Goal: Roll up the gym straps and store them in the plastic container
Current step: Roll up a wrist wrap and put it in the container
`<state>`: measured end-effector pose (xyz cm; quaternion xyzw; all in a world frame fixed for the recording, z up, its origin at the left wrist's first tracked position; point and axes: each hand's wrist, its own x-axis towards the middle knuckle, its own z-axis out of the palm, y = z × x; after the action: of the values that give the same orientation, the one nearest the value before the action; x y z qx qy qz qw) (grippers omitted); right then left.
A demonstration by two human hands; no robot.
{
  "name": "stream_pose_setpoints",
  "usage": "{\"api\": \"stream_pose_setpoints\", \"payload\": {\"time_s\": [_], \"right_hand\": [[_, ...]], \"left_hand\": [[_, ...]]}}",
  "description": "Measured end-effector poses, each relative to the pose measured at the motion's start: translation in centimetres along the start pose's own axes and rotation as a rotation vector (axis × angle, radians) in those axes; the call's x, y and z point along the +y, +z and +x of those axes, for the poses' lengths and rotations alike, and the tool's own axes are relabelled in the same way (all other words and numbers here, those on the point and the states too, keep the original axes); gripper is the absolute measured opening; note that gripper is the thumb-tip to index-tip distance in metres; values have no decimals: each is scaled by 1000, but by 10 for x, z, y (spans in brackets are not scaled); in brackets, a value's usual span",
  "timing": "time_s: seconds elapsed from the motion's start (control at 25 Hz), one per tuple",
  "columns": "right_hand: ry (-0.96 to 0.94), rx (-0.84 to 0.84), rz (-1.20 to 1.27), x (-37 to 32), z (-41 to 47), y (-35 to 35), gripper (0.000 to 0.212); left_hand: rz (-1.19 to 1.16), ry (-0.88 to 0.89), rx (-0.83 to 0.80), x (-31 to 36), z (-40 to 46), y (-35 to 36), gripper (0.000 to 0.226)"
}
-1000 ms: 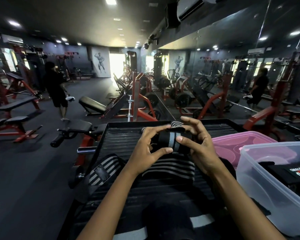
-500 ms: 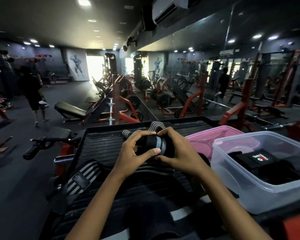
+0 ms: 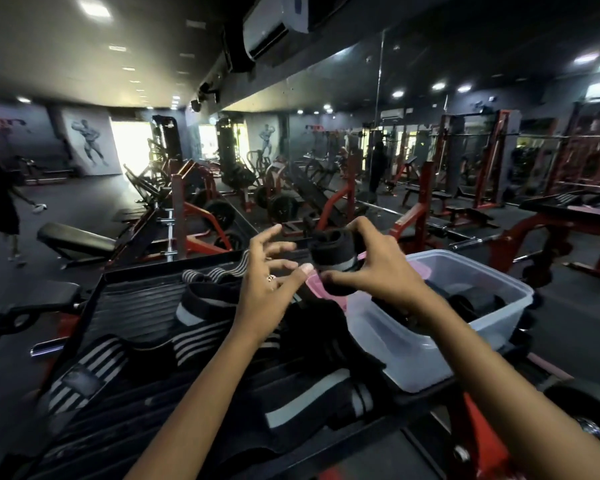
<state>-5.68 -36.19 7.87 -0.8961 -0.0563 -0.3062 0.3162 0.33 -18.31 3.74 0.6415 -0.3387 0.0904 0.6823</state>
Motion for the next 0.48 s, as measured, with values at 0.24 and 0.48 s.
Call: {"api": "stream_pose_setpoints", "payload": {"time_s": [0.24, 0.48], "right_hand": [[169, -67, 33, 75, 8, -81, 59], [204, -109, 32, 131, 9, -116, 51]], "left_hand": [[411, 68, -353, 6, 24, 80, 11], [909, -210, -754, -5, 53, 143, 62]]}}
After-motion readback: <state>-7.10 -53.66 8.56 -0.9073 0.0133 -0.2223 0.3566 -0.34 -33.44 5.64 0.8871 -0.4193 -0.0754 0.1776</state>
